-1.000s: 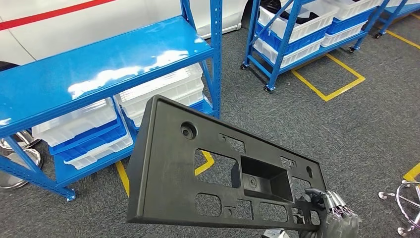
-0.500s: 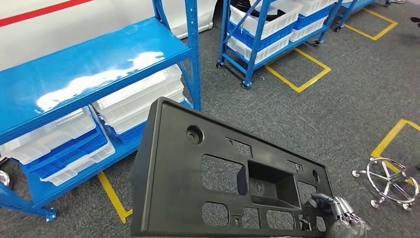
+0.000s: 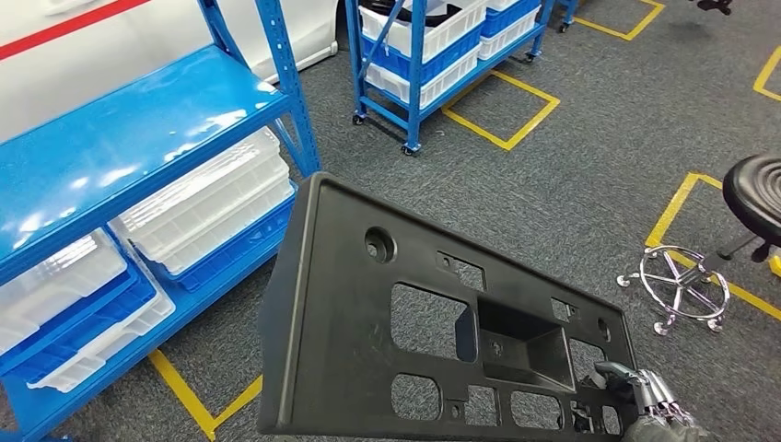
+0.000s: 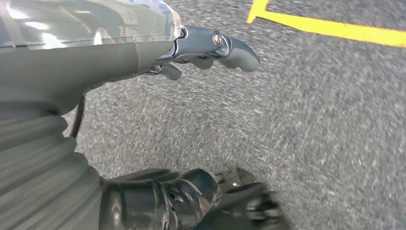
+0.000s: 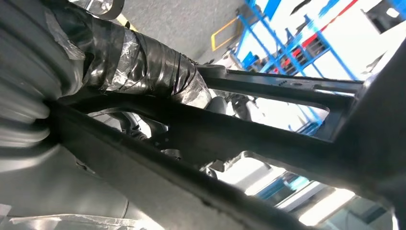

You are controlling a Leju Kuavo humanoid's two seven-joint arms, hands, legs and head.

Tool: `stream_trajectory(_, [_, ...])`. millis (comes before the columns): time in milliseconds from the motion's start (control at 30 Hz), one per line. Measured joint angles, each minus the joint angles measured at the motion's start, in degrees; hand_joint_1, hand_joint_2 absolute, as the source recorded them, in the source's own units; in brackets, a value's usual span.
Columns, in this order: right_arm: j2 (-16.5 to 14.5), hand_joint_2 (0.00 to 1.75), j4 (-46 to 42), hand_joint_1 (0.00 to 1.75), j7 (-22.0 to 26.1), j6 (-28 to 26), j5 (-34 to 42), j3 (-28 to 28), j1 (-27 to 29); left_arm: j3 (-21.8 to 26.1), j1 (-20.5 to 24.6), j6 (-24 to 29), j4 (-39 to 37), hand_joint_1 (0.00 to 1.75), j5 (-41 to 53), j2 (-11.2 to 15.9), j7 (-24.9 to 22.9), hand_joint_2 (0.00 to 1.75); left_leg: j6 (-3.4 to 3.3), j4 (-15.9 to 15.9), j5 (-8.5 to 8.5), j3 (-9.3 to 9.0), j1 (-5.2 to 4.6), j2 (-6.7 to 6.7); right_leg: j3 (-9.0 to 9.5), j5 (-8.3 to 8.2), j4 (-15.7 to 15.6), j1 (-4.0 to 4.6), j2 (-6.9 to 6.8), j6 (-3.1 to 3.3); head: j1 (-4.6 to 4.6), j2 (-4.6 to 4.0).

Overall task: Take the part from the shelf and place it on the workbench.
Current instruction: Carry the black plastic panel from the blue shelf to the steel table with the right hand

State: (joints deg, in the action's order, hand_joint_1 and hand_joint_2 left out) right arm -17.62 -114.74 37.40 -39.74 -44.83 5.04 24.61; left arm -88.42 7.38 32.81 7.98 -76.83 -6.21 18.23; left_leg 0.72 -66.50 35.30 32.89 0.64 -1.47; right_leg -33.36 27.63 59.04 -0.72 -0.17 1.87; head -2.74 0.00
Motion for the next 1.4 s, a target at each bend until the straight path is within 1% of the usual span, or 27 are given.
stream_trajectory(67, [-0.15, 1.75, -0.02, 1.73, 0.28, 0.0, 0.41, 0.1, -0.06, -0.05, -0.15, 0.02, 0.0, 0.0, -0.14, 0.01, 0.1, 1.75, 0.14, -6.78, 2.36, 3.16, 0.04, 0.91, -0.06, -0.05, 0.04, 0.08, 1.26, 0.14, 0.0, 0.0])
stream_trajectory(100, [-0.18, 1.75, -0.02, 1.73, 0.42, 0.0, 0.65, 0.16, -0.07, -0.06, -0.2, 0.04, 0.0, 0.0, -0.23, 0.01, 0.16, 1.75, 0.12, -7.54, 1.86, 3.6, 0.04, 1.02, -0.03, -0.06, 0.07, 0.09, 1.96, 0.14, 0.01, 0.0])
stream_trajectory(167, [-0.3, 1.75, -0.03, 1.73, 0.71, 0.0, 1.0, 0.27, -0.1, -0.07, -0.19, 0.07, 0.0, 0.0, -0.36, 0.01, 0.29, 1.75, -0.12, -2.3, -2.14, 1.37, 0.08, 1.61, 0.16, -0.04, 0.18, 0.08, 3.4, 0.11, 0.01, 0.0])
stream_trajectory(233, [-0.42, 1.75, -0.05, 1.73, 0.91, 0.0, 1.21, 0.32, -0.22, -0.08, -0.17, 0.12, -0.01, 0.0, -0.42, 0.02, 0.42, 1.75, -0.48, 5.23, -5.38, -1.84, 0.19, 4.02, 0.07, -0.06, 0.43, 0.11, 4.75, -0.21, -0.01, 0.0])
stream_trajectory(300, [-0.46, 1.75, -0.15, 1.73, 0.99, 0.0, 1.34, 0.34, -0.36, -0.1, -0.13, 0.19, -0.02, 0.0, -0.45, 0.03, 0.52, 1.75, -0.76, 8.21, -5.88, -2.97, 0.14, 5.55, -0.47, -0.33, 0.54, 0.02, 5.9, -0.93, -0.01, 0.0])
stream_trajectory(367, [-0.46, 1.75, -0.33, 1.73, 1.02, -0.01, 1.39, 0.37, -0.34, -0.11, -0.06, 0.25, -0.02, 0.0, -0.46, 0.01, 0.58, 1.75, -1.26, 8.66, -6.16, -3.05, 0.12, 4.56, -0.86, -0.66, 0.44, -0.12, 6.79, -1.71, -0.02, 0.0])
stream_trajectory(433, [-0.46, 1.75, -0.48, 1.73, 1.03, -0.02, 1.44, 0.42, -0.37, -0.12, 0.02, 0.31, -0.02, 0.0, -0.46, -0.02, 0.62, 1.75, -2.13, 9.25, -6.62, -3.19, 0.3, 3.19, -1.73, 0.58, 2.19, 0.04, 5.03, -2.13, -0.07, 0.0])
stream_trajectory(500, [-0.46, 1.75, -0.54, 1.73, 1.03, -0.02, 1.47, 0.44, -0.52, -0.13, -0.03, 0.35, -0.02, 0.0, -0.45, -0.04, 0.63, 1.75, -2.71, 9.52, -6.78, -3.19, 0.19, 1.66, -4.55, 4.13, 8.3, 0.1, 1.95, -2.43, -0.1, 0.0])
stream_trajectory(567, [-0.46, 1.75, -0.52, 1.73, 1.03, -0.01, 1.48, 0.44, -0.57, -0.13, -0.17, 0.37, -0.02, 0.0, -0.45, -0.02, 0.63, 1.75, -2.86, 9.47, -6.71, -3.1, -0.07, 0.1, -7.72, 6.97, 15.15, -0.07, 0.82, -2.74, -0.1, 0.0])
stream_trajectory(600, [-0.46, 1.75, -0.51, 1.73, 1.04, -0.01, 1.49, 0.44, -0.55, -0.13, -0.18, 0.38, -0.02, 0.0, -0.45, -0.02, 0.63, 1.75, -2.88, 9.46, -6.65, -3.1, -0.13, -0.65, -8.14, 6.94, 16.27, -0.13, 0.64, -2.83, -0.1, 0.0])
stream_trajectory(633, [-0.46, 1.75, -0.5, 1.73, 1.08, 0.0, 1.53, 0.45, -0.54, -0.13, -0.14, 0.38, -0.02, 0.0, -0.45, -0.02, 0.63, 1.75, -2.85, 9.43, -6.59, -3.15, -0.17, -1.35, -7.41, 5.87, 15.18, -0.15, 0.42, -2.84, -0.1, 0.0])
stream_trajectory(667, [-0.46, 1.75, -0.49, 1.73, 1.13, 0.0, 1.6, 0.45, -0.54, -0.13, -0.08, 0.39, -0.02, 0.0, -0.46, -0.02, 0.63, 1.75, -2.77, 9.41, -6.48, -3.27, -0.19, -1.98, -5.57, 4.05, 12.01, -0.13, -0.05, -2.76, -0.1, 0.0])
stream_trajectory(733, [-0.46, 1.75, -0.5, 1.73, 1.27, -0.01, 1.77, 0.46, -0.6, -0.13, 0.0, 0.39, -0.02, 0.0, -0.47, -0.04, 0.63, 1.75, -2.42, 9.27, -6.14, -3.59, -0.36, -3.02, -1.14, 1.19, 3.91, 0.29, -2.58, -2.32, -0.1, 0.0])
stream_trajectory(800, [-0.47, 1.75, -0.51, 1.73, 1.36, -0.01, 1.94, 0.48, -0.65, -0.13, 0.0, 0.41, -0.02, 0.0, -0.48, -0.03, 0.63, 1.75, -1.93, 9.15, -5.86, -3.8, -0.63, -3.92, 0.65, 0.61, 0.17, 0.86, -4.15, -1.83, -0.07, 0.0])
stream_trajectory(867, [-0.48, 1.75, -0.51, 1.73, 1.38, -0.01, 2.04, 0.51, -0.63, -0.13, 0.08, 0.42, -0.02, 0.0, -0.49, -0.04, 0.63, 1.75, -1.4, 9.22, -5.7, -3.95, -0.76, -4.97, 0.47, 0.46, -0.09, 1.01, -3.07, -1.38, -0.05, 0.0])
stream_trajectory(933, [-0.52, 1.75, -0.51, 1.73, 1.39, -0.02, 2.03, 0.57, -0.62, -0.13, 0.21, 0.43, -0.02, 0.0, -0.5, -0.05, 0.64, 1.75, -0.8, 7.98, -4.46, -3.63, -0.57, -3.84, 0.54, 0.08, -0.59, 0.71, -1.83, -0.76, -0.05, 0.0])
stream_trajectory(967, [-0.58, 1.75, -0.51, 1.73, 1.39, -0.02, 2.01, 0.58, -0.64, -0.13, 0.24, 0.43, -0.02, 0.0, -0.52, -0.04, 0.65, 1.75, -0.52, 5.69, -2.91, -2.67, -0.44, -2.39, 0.61, -0.12, -0.83, 0.5, -1.22, -0.43, -0.04, 0.0])
stream_trajectory(1033, [-0.72, 1.75, -0.5, 1.73, 1.4, -0.02, 1.98, 0.6, -0.69, -0.13, 0.13, 0.43, -0.02, 0.0, -0.62, -0.04, 0.65, 1.75, -0.19, -1.72, 0.93, 0.73, -0.22, 0.39, 0.47, -0.27, -0.88, 0.41, 0.02, -0.05, -0.02, 0.0])
stream_trajectory(1067, [-0.8, 1.75, -0.49, 1.73, 1.4, -0.02, 1.97, 0.61, -0.68, -0.13, 0.02, 0.43, -0.02, 0.0, -0.71, -0.04, 0.64, 1.75, -0.07, -5.27, 2.19, 2.45, -0.15, 0.87, 0.4, -0.29, -0.82, 0.42, 0.77, 0.02, -0.02, 0.0])
stream_trajectory(1100, [-0.84, 1.75, -0.49, 1.73, 1.42, -0.02, 1.97, 0.61, -0.67, -0.13, -0.08, 0.43, -0.02, 0.0, -0.77, -0.04, 0.63, 1.75, 0.0, -7.18, 2.35, 3.43, -0.09, 1.02, 0.37, -0.29, -0.73, 0.42, 1.54, 0.03, -0.02, 0.0])
stream_trajectory(1133, [-0.87, 1.75, -0.49, 1.73, 1.46, -0.02, 1.96, 0.62, -0.66, -0.13, -0.16, 0.43, -0.02, 0.0, -0.82, -0.04, 0.63, 1.75, 0.04, -7.03, 1.38, 3.5, -0.01, 1.11, 0.37, -0.28, -0.59, 0.4, 2.36, 0.01, -0.02, 0.0])
stream_trajectory(1167, [-0.89, 1.75, -0.49, 1.73, 1.51, -0.02, 1.96, 0.62, -0.66, -0.13, -0.17, 0.43, -0.02, 0.0, -0.85, -0.04, 0.63, 1.75, 0.05, -4.63, -0.58, 2.53, 0.13, 1.36, 0.39, -0.23, -0.41, 0.36, 3.17, -0.07, -0.02, 0.0])
stream_trajectory(1233, [-0.9, 1.75, -0.49, 1.73, 1.62, -0.02, 1.95, 0.62, -0.68, -0.13, -0.15, 0.43, -0.02, 0.0, -0.85, -0.04, 0.63, 1.75, 0.03, 3.04, -4.56, -0.66, 0.48, 3.42, 0.31, -0.01, 0.13, 0.34, 4.66, -0.45, -0.02, 0.0])
stream_trajectory(1267, [-0.91, 1.75, -0.49, 1.73, 1.66, -0.02, 1.95, 0.63, -0.69, -0.13, -0.13, 0.43, -0.02, 0.0, -0.85, -0.04, 0.62, 1.75, -0.08, 5.9, -5.54, -1.85, 0.59, 4.52, 0.11, 0.05, 0.41, 0.35, 5.32, -0.77, -0.04, 0.0])
stream_trajectory(1333, [-0.91, 1.75, -0.49, 1.73, 1.69, -0.02, 1.94, 0.64, -0.66, -0.13, -0.06, 0.43, -0.02, 0.0, -0.85, -0.04, 0.61, 1.75, -0.47, 7.81, -5.59, -2.6, 0.47, 5.36, -0.39, -0.07, 0.63, 0.34, 6.46, -1.51, -0.07, 0.0])
stream_trajectory(1367, [-0.92, 1.75, -0.49, 1.73, 1.71, -0.02, 1.93, 0.65, -0.6, -0.13, -0.02, 0.43, -0.02, 0.0, -0.86, -0.04, 0.61, 1.75, -0.85, 7.99, -5.69, -2.65, 0.43, 4.87, -0.63, -0.28, 0.53, 0.22, 7.0, -1.92, -0.08, 0.0])
stream_trajectory(1400, [-0.92, 1.75, -0.49, 1.73, 1.7, -0.02, 1.93, 0.67, -0.54, -0.13, 0.04, 0.43, -0.03, 0.0, -0.86, -0.04, 0.62, 1.75, -1.29, 8.24, -5.91, -2.73, 0.41, 4.24, -0.8, -0.25, 0.65, 0.13, 6.72, -2.21, -0.07, 0.0])
